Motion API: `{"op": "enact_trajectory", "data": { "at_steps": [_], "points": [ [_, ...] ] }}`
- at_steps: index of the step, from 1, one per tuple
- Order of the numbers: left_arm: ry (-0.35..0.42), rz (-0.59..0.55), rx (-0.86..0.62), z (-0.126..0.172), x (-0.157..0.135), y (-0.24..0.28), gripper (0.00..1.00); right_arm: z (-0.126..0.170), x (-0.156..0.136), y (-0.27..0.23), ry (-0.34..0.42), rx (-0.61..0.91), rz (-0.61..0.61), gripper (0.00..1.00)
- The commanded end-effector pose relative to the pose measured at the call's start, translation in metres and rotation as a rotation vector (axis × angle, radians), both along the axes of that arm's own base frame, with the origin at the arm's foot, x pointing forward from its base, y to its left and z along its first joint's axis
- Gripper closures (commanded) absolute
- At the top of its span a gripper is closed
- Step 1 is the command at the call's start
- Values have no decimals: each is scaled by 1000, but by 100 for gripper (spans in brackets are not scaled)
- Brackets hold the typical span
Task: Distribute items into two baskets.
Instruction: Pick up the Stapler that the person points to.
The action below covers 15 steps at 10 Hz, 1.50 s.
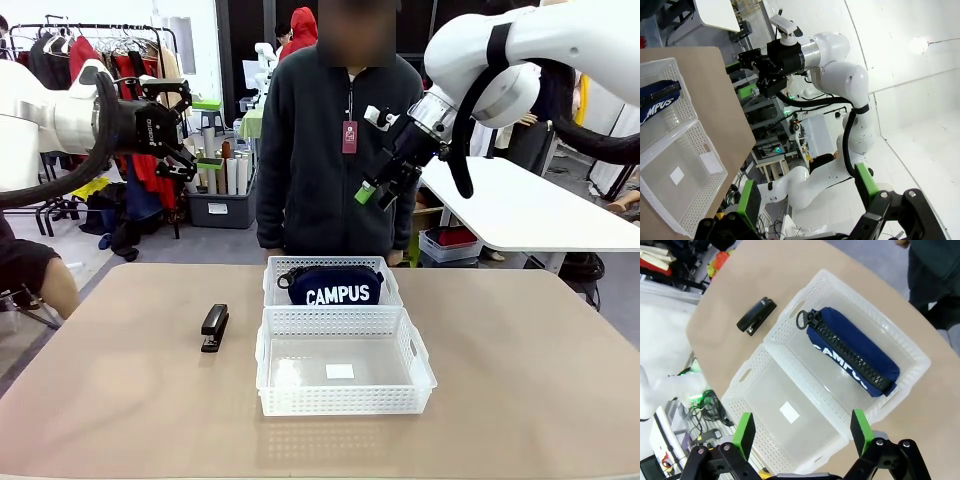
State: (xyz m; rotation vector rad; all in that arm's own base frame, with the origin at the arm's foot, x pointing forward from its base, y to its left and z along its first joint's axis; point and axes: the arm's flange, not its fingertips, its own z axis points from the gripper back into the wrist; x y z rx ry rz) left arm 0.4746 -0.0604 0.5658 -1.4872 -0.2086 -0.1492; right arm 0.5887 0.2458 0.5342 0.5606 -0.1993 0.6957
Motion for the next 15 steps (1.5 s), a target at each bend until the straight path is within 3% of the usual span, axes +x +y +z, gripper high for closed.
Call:
{"op": "enact_trajectory", "data": {
  "at_steps": [1, 5, 6, 8, 12, 13, 15],
  "points": [
    [-3, 5, 0, 2, -1, 0, 0, -1, 9, 4, 17, 9, 0, 0],
    [-3, 5, 0, 2, -1, 0, 0, -7, 5, 2, 11, 1, 2, 0],
    [-3, 5, 0, 2, -1, 0, 0, 6, -2, -19, 114, 99, -60, 0],
    [-3, 5, 0, 2, -1, 0, 0, 31, -25, -47, 199, 229, -103, 0],
    [-3, 5, 0, 2, -1, 0, 0, 67, -56, -92, 446, 466, -305, 0],
    [-3, 5, 0, 2, -1, 0, 0, 73, -61, -106, 455, 489, -391, 0],
    [-3, 5, 0, 2, -1, 0, 0, 76, -74, -134, 431, 571, -372, 0]
  ]
}}
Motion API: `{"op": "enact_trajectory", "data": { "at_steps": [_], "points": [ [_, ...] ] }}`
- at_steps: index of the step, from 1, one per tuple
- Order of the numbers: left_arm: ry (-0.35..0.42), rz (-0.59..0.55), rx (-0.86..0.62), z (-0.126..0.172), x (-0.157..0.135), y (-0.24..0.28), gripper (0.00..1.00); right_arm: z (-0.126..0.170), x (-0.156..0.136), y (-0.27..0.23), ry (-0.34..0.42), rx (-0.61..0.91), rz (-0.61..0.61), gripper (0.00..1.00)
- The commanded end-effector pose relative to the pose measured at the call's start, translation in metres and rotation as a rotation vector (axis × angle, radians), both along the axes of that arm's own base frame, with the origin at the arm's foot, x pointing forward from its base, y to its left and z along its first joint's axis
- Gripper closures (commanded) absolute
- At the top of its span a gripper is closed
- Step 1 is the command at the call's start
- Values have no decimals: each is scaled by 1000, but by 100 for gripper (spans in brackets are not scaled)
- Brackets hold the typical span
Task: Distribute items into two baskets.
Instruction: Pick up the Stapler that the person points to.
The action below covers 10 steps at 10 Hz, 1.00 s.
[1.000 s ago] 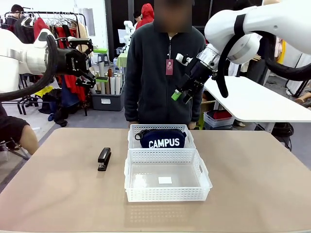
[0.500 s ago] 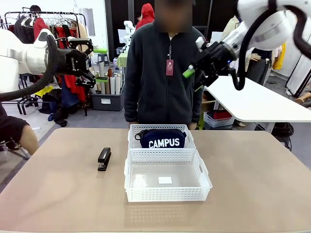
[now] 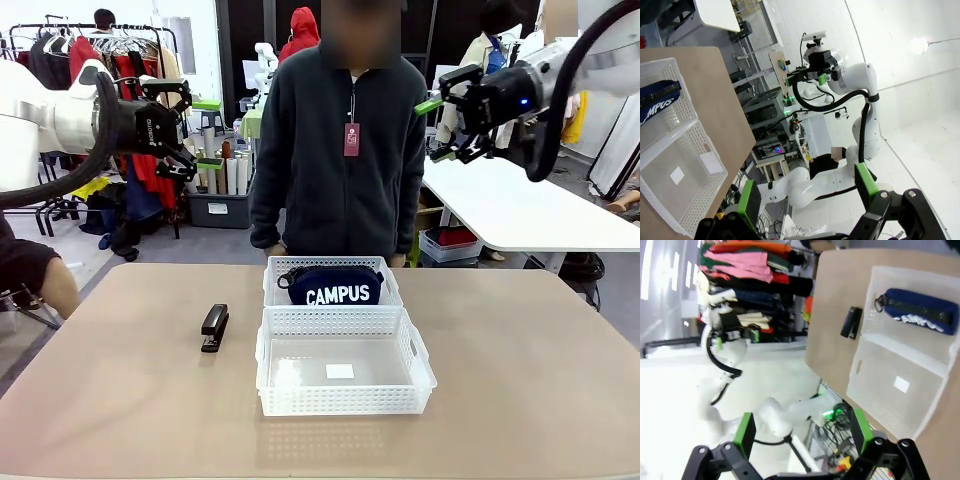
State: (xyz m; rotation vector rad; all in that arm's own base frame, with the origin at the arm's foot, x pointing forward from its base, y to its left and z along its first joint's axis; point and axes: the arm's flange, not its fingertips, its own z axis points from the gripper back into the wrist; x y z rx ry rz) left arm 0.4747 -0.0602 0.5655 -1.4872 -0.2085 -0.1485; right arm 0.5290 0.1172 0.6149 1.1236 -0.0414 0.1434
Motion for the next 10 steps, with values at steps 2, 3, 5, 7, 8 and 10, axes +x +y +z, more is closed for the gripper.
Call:
{"op": "enact_trajectory", "data": {
  "at_steps": [2, 3, 5, 7, 8, 10],
  "points": [
    [-4, 4, 0, 3, -1, 0, 0, -20, -10, -44, -59, 102, -38, 0],
    [-4, 4, 0, 3, -1, 0, 0, -27, -7, -55, -51, 162, -23, 0],
    [-4, 4, 0, 3, -1, 0, 0, -37, -5, -73, -72, 262, -34, 0],
    [-4, 4, 0, 3, -1, 0, 0, -43, -4, -87, -73, 357, -51, 0],
    [-4, 4, 0, 3, -1, 0, 0, -43, -3, -89, -68, 380, -43, 0],
    [-4, 4, 0, 3, -1, 0, 0, -39, -6, -86, -59, 360, -44, 0]
  ]
}}
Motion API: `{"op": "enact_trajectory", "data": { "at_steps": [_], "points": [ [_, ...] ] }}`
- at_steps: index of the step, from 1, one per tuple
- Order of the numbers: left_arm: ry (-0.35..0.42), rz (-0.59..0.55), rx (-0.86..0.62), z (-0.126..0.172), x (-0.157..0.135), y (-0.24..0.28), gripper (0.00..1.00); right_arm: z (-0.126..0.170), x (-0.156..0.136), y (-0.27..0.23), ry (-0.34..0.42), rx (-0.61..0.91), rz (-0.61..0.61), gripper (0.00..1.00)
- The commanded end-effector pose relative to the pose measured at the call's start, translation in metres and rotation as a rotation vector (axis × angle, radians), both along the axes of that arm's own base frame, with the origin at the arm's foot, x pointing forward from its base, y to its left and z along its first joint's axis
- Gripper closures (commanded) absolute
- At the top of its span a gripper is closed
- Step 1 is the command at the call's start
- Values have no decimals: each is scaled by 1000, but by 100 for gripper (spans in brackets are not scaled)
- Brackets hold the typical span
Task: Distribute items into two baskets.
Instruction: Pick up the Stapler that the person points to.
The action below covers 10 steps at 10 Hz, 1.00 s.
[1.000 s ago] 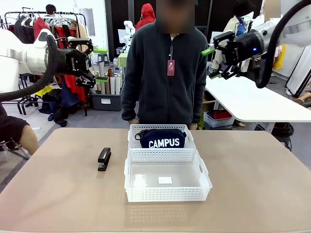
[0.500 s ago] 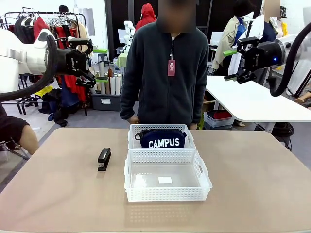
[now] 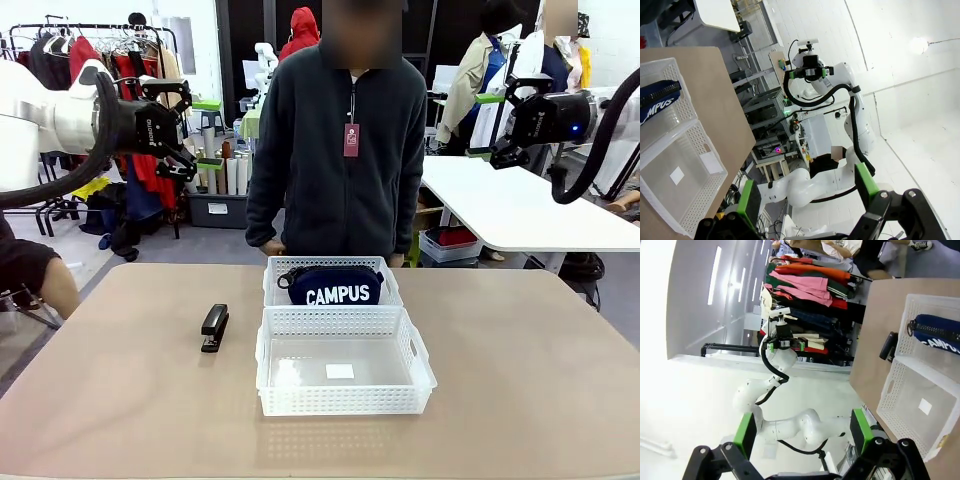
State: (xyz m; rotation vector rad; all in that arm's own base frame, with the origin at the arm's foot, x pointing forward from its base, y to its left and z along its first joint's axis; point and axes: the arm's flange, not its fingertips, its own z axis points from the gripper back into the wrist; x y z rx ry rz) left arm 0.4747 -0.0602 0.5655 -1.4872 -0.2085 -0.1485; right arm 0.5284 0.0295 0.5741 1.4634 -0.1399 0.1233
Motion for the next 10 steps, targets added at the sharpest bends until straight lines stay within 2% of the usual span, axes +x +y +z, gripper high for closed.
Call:
{"op": "enact_trajectory", "data": {
  "at_steps": [1, 10],
  "points": [
    [-4, 4, 0, 3, -1, 0, 0, 5, -4, 2, -7, 4, 2, 0],
    [-4, 4, 0, 3, -1, 0, 0, 1, 0, 1, -1, 0, 1, 0]
  ]
}}
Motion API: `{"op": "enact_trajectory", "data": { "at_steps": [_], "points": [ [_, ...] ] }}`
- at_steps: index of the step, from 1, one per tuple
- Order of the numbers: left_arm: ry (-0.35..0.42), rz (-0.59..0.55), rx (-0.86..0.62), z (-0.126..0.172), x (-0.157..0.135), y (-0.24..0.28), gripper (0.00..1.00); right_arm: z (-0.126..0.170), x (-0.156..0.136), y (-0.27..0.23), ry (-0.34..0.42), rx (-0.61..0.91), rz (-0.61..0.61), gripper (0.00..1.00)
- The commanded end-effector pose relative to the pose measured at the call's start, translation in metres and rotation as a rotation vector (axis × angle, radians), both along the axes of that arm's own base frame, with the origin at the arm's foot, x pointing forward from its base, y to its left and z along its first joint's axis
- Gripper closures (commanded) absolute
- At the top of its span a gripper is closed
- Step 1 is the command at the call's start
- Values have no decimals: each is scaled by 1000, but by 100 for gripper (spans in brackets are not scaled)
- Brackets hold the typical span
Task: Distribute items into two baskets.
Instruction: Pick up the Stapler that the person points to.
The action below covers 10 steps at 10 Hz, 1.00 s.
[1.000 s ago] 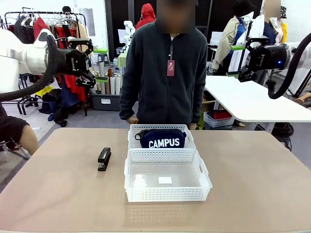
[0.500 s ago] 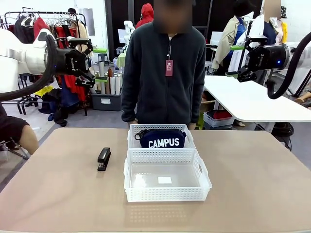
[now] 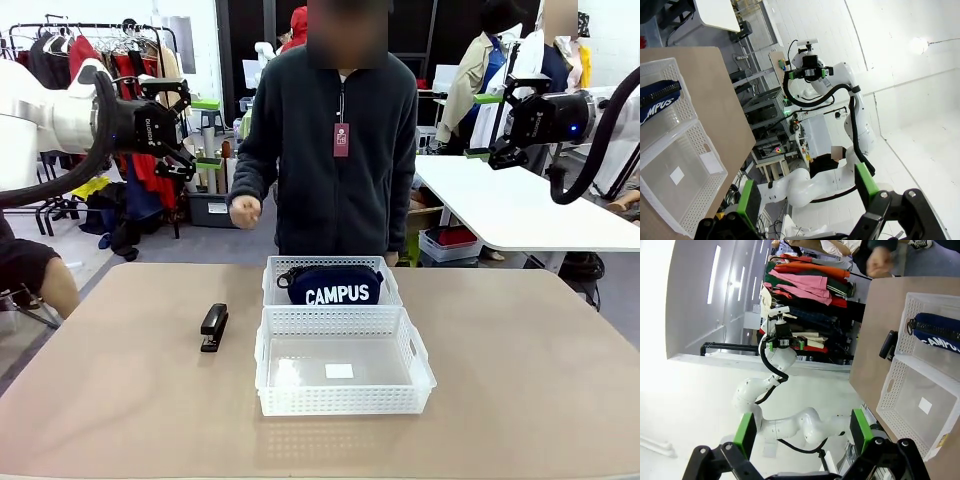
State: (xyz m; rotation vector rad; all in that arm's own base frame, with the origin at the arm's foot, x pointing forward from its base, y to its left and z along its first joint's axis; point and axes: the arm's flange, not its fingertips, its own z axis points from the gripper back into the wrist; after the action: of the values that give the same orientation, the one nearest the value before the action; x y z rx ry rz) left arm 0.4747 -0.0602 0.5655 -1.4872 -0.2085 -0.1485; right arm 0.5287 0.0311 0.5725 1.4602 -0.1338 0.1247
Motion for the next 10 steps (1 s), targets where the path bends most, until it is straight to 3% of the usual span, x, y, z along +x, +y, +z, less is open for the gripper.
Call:
{"op": "enact_trajectory", "data": {
  "at_steps": [1, 10],
  "points": [
    [-4, 4, 0, 3, -1, 0, 0, 2, -1, -1, -4, 3, -3, 0],
    [-4, 4, 0, 3, -1, 0, 0, 2, -1, -1, -4, 3, -3, 0]
  ]
}}
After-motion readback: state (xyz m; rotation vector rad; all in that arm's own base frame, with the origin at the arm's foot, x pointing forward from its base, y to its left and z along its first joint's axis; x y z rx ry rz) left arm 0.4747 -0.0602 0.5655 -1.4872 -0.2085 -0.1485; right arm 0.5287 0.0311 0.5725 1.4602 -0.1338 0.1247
